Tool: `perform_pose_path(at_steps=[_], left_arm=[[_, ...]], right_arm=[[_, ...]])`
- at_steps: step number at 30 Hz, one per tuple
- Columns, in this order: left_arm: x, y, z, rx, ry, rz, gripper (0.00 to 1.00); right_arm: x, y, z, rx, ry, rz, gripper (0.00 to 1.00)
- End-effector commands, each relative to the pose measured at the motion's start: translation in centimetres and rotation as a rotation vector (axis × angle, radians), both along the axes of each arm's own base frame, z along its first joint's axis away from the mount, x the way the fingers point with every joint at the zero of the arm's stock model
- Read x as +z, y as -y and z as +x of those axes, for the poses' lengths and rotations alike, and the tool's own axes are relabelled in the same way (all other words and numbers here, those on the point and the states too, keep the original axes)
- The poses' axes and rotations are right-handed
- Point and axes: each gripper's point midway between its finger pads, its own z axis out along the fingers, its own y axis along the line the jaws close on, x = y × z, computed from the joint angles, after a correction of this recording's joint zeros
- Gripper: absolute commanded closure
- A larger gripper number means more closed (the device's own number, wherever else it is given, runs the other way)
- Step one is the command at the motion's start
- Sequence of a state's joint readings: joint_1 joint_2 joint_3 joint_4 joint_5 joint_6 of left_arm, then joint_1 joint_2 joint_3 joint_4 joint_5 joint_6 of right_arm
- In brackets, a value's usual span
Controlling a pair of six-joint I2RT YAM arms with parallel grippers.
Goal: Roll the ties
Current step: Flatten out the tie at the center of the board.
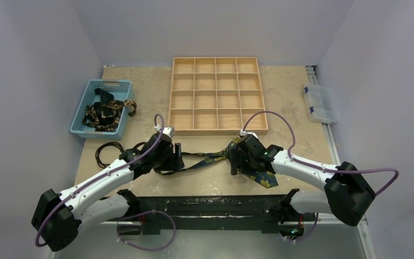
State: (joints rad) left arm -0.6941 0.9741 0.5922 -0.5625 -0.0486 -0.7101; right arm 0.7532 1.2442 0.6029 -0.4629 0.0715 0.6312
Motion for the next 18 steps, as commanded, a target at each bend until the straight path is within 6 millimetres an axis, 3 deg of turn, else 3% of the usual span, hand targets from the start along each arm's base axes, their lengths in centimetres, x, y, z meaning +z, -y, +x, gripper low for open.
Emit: perform_pose_path(at_steps=[1, 4, 6, 7, 9, 11, 14, 16, 18], left_arm=[[2.6, 1.4, 1.2, -0.028, 0.074, -0.067, 0.38], [2.7, 1.3, 1.2, -0.026, 0.080, -0.068, 0.38], [2.5, 1.2, 1.2, -0.026, 0.080, -0.061, 0.38], [2.3, 1.0, 1.1, -0.023, 0.079, -0.055, 0.38], [2.0, 0.9, 1.1, -0.020, 0.076, -0.049, 0.38], [1.7, 1.0, 1.1, -0.022, 0.070, -0.047, 0.38], [1.5, 1.2, 1.1, -0.027, 0.062, -0.050, 0.38], [1.7, 1.3, 1.2, -0.031, 0.062, -0.053, 0.38], [2.0, 1.3, 1.2, -0.032, 0.066, -0.054, 0.38]], right_arm=[[-1.1, 1.0, -0.2, -0.066, -0.011, -0.062, 0.17], [-1.7, 0.8, -0.2, -0.055, -0.025, -0.076, 0.39], [-2.1, 0.5, -0.5, -0.037, -0.045, -0.084, 0.62], [-2.2, 0.1, -0.6, -0.023, -0.051, -0.070, 0.80], [-1.7, -1.3, -0.8, 0.006, -0.051, 0.012, 1.00], [-0.1, -3.3, -0.7, 0.029, -0.029, 0.139, 1.00], [4.4, -5.8, 0.7, 0.034, 0.068, 0.300, 1.00], [7.1, -6.1, 1.8, 0.015, 0.141, 0.335, 1.00], [8.5, -5.3, 2.6, -0.001, 0.177, 0.281, 1.00]])
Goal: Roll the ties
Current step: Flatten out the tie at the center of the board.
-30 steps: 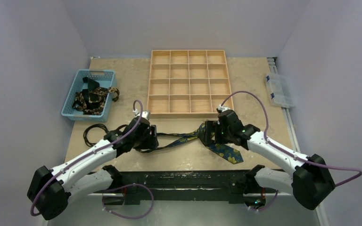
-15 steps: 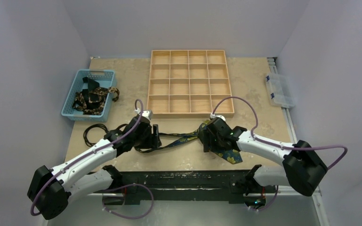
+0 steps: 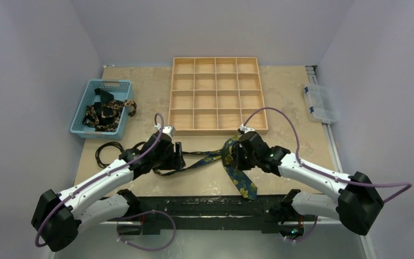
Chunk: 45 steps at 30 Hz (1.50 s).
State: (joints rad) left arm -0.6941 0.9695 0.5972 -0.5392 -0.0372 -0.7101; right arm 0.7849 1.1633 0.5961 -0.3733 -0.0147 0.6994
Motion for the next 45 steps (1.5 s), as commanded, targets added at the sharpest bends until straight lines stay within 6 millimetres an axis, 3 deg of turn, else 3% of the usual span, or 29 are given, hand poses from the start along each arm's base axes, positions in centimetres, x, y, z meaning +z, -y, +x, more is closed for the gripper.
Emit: perform_pose_path(at_steps=[1, 2, 4, 8, 18, 23, 25, 28, 29, 32, 34, 36, 39, 41, 43, 45], left_arm=[[1.5, 0.8, 0.9, -0.026, 0.048, -0.026, 0.38], [1.6, 0.8, 0.9, -0.027, 0.049, -0.026, 0.38], [1.6, 0.8, 0.9, -0.027, 0.049, -0.025, 0.38], [2.0, 1.3, 1.1, -0.032, 0.050, -0.046, 0.38], [2.4, 1.4, 1.0, -0.037, 0.058, -0.058, 0.38], [2.4, 1.2, 0.8, -0.028, 0.061, -0.059, 0.38], [2.4, 1.0, 0.8, -0.023, 0.063, -0.056, 0.38], [2.5, 0.9, 0.8, -0.021, 0.064, -0.054, 0.37], [2.6, 0.9, 0.8, -0.021, 0.066, -0.055, 0.37], [2.5, 1.0, 0.9, -0.023, 0.062, -0.052, 0.37], [2.5, 1.1, 1.0, -0.026, 0.061, -0.052, 0.37], [2.6, 1.3, 1.0, -0.027, 0.059, -0.060, 0.37], [2.6, 1.5, 1.1, -0.027, 0.054, -0.061, 0.37], [2.5, 1.6, 1.2, -0.028, 0.049, -0.057, 0.37], [2.4, 1.7, 1.3, -0.029, 0.045, -0.056, 0.37], [2.3, 1.9, 1.4, -0.031, 0.040, -0.054, 0.37]], right_arm=[[5.7, -1.0, 2.6, -0.033, 0.127, 0.042, 1.00], [5.7, -0.4, 2.5, -0.032, 0.120, -0.001, 1.00], [4.6, 0.6, 1.3, -0.004, 0.062, -0.066, 0.63], [2.1, 1.7, -1.3, 0.014, 0.003, -0.157, 0.47], [-3.0, 4.0, -4.4, 0.023, -0.089, -0.348, 0.46], [-6.0, 2.8, -6.2, 0.098, -0.161, -0.334, 0.49], [-6.4, 1.7, -6.3, 0.109, -0.168, -0.280, 0.58], [-6.5, 0.5, -6.2, 0.106, -0.161, -0.219, 0.88], [-6.3, 0.0, -6.1, 0.105, -0.153, -0.196, 0.98], [-3.6, -2.3, -4.7, 0.084, -0.085, -0.074, 1.00], [0.1, -4.4, -3.8, 0.051, -0.030, 0.081, 1.00], [4.6, -5.1, -1.8, -0.023, 0.084, 0.196, 1.00], [10.1, -2.7, 1.6, -0.218, 0.219, 0.285, 1.00], [12.5, -0.1, 3.1, -0.351, 0.265, 0.328, 1.00], [14.8, 3.0, 4.2, -0.491, 0.316, 0.391, 1.00], [15.2, 5.7, 4.6, -0.617, 0.320, 0.408, 1.00]])
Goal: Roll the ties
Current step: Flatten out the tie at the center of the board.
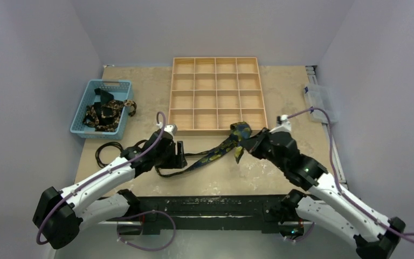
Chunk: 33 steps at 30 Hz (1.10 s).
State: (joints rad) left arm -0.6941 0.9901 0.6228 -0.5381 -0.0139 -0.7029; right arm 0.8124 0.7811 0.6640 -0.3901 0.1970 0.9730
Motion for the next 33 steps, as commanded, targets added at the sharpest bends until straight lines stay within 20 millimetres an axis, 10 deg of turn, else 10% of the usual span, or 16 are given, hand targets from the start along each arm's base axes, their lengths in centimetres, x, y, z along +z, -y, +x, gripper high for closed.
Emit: perform_pose_path(at_steps=[1, 5, 8, 13, 17, 20, 26, 33], left_arm=[[1.8, 1.3, 1.2, -0.011, 0.044, -0.041, 0.37], [1.8, 1.4, 1.4, -0.011, 0.042, -0.041, 0.37], [1.8, 1.3, 1.4, -0.013, 0.043, -0.036, 0.37], [0.9, 1.1, 1.3, -0.027, 0.030, -0.007, 0.37], [0.4, 1.2, 1.4, -0.042, 0.022, 0.009, 0.37], [0.4, 1.9, 1.2, -0.074, 0.010, 0.003, 0.37], [0.4, 2.2, 1.2, -0.100, 0.026, 0.054, 0.37], [-1.0, 3.6, -0.2, -0.133, 0.007, 0.059, 0.42]], right_arm=[[2.2, 6.6, 1.9, -0.352, -0.005, 0.098, 1.00], [0.8, 9.8, 0.9, -0.566, -0.098, 0.170, 0.97], [0.4, 11.4, 0.4, -0.678, -0.101, 0.284, 0.52], [2.5, 18.4, -1.1, -0.970, 0.055, 0.429, 0.70], [4.5, 22.0, -2.3, -1.015, 0.207, 0.300, 0.64], [5.6, 18.2, -0.4, -0.785, 0.223, 0.107, 0.62], [-2.2, 7.2, 2.7, -0.210, -0.066, -0.300, 0.57], [-6.4, 1.2, 3.4, 0.004, -0.101, -0.235, 0.62]])
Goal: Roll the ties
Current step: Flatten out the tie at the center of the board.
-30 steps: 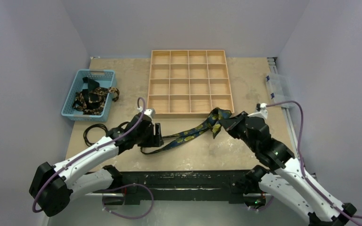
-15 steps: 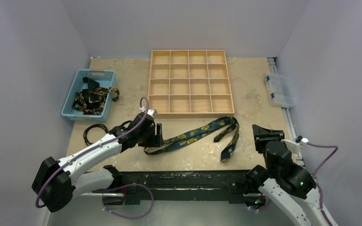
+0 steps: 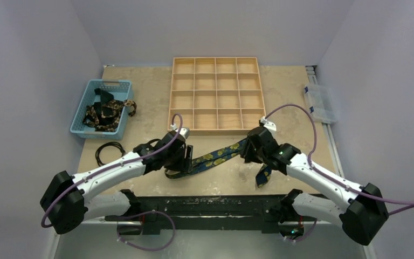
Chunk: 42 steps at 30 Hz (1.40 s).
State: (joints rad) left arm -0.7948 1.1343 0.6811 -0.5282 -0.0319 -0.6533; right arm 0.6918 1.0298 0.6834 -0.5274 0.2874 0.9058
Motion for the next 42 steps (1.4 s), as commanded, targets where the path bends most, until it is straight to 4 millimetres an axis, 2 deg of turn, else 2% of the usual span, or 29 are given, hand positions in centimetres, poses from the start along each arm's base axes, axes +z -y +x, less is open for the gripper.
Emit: perform_pose_path(at_steps=[1, 6, 7, 10, 13, 15, 18, 20, 23, 25, 27, 30, 32, 34, 36, 42], left_arm=[[0.0, 1.5, 0.4, 0.003, 0.026, -0.034, 0.42], [-1.2, 1.0, 0.1, 0.049, 0.001, -0.028, 0.43], [-1.3, 0.8, 0.1, 0.055, -0.002, -0.022, 0.43], [-1.2, 0.3, 0.1, 0.071, 0.004, -0.010, 0.43], [-1.3, -0.3, 0.3, 0.092, 0.003, 0.002, 0.43], [-1.6, -1.0, 0.3, 0.105, -0.005, 0.025, 0.44], [-2.2, -2.3, 0.3, 0.134, -0.015, 0.055, 0.48], [-2.5, -3.1, 0.3, 0.156, -0.019, 0.070, 0.48], [-2.6, -3.9, 0.6, 0.192, -0.020, 0.091, 0.49], [-2.5, -4.5, 0.8, 0.214, -0.016, 0.112, 0.49], [-2.1, -4.9, 1.0, 0.228, -0.002, 0.130, 0.50], [-1.2, -5.6, 1.5, 0.241, 0.022, 0.145, 0.49], [-0.6, -5.6, 1.7, 0.228, 0.041, 0.141, 0.48], [-0.3, -5.6, 1.8, 0.223, 0.044, 0.137, 0.48], [-0.4, -5.5, 1.8, 0.221, 0.042, 0.139, 0.48], [-1.2, -5.6, 1.9, 0.235, 0.020, 0.137, 0.53]], right_arm=[[1.5, -4.2, 1.6, 0.155, 0.091, 0.120, 0.62], [-1.5, -4.7, 2.3, 0.130, 0.033, 0.096, 0.61], [-3.0, -4.5, 2.1, 0.117, -0.004, 0.083, 0.59], [-6.0, -3.1, 2.0, 0.041, -0.046, 0.034, 0.59], [-7.4, -1.7, 2.1, -0.048, -0.046, 0.017, 0.59], [-7.3, -0.8, 2.3, -0.106, -0.036, 0.017, 0.58], [-6.4, 1.8, 2.2, -0.240, -0.016, -0.022, 0.53], [-4.9, 3.8, 2.0, -0.329, 0.022, -0.045, 0.53], [-2.5, 7.0, 1.9, -0.444, 0.102, -0.075, 0.48], [-1.4, 9.6, 2.1, -0.531, 0.137, -0.090, 0.47], [-1.0, 11.4, 2.5, -0.577, 0.149, -0.093, 0.43], [-1.1, 12.6, 3.4, -0.592, 0.133, -0.078, 0.42], [-0.5, 11.0, 4.5, -0.454, 0.132, -0.071, 0.49], [0.2, 8.8, 5.5, -0.313, 0.146, -0.032, 0.54], [0.1, 6.7, 5.8, -0.219, 0.128, 0.029, 0.56], [-0.7, 3.6, 5.6, -0.141, 0.095, 0.146, 0.62]])
